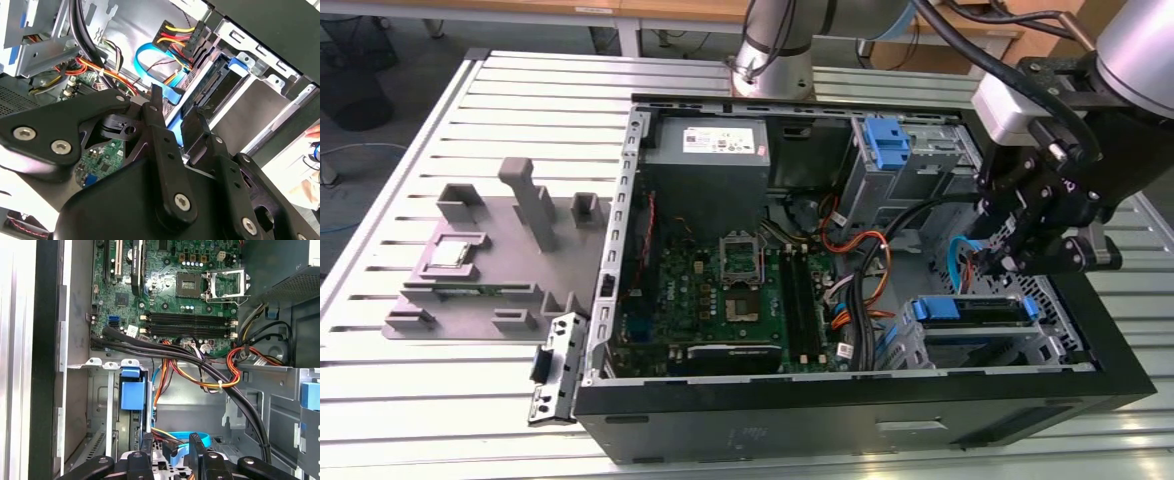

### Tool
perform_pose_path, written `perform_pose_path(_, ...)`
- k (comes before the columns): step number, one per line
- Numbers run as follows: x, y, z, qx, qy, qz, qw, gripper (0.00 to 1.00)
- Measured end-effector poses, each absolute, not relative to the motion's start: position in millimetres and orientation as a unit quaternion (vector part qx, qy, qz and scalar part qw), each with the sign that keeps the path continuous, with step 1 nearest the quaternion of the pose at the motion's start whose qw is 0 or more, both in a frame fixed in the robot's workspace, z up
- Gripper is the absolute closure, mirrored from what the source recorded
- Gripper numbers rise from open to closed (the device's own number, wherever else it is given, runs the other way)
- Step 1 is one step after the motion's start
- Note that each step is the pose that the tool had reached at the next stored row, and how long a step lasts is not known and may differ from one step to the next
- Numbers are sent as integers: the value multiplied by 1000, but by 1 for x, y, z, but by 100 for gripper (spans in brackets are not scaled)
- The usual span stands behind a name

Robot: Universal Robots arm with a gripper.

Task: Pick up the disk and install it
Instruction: 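Insert the first disk wire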

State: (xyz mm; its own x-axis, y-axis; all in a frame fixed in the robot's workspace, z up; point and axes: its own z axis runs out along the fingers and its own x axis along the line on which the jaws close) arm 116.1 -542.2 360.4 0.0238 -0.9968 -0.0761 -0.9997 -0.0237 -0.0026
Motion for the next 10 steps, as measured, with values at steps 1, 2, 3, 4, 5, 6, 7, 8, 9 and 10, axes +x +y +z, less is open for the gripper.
perform_pose_path(1,117,-542,360,-715,698,26,28,58)
perform_pose_path(2,118,-541,360,-715,698,26,28,58)
perform_pose_path(3,119,-541,360,-715,698,26,28,58)
perform_pose_path(4,119,-541,360,-715,698,26,27,58)
perform_pose_path(5,119,-541,359,-715,698,26,28,58)
perform_pose_path(6,119,-541,358,-715,698,26,27,58)
perform_pose_path(7,119,-540,357,-715,698,26,27,58)
perform_pose_path(8,120,-540,355,-715,698,26,27,58)
perform_pose_path(9,120,-540,354,-715,698,26,27,58)
perform_pose_path(10,120,-540,353,-715,698,26,27,58)
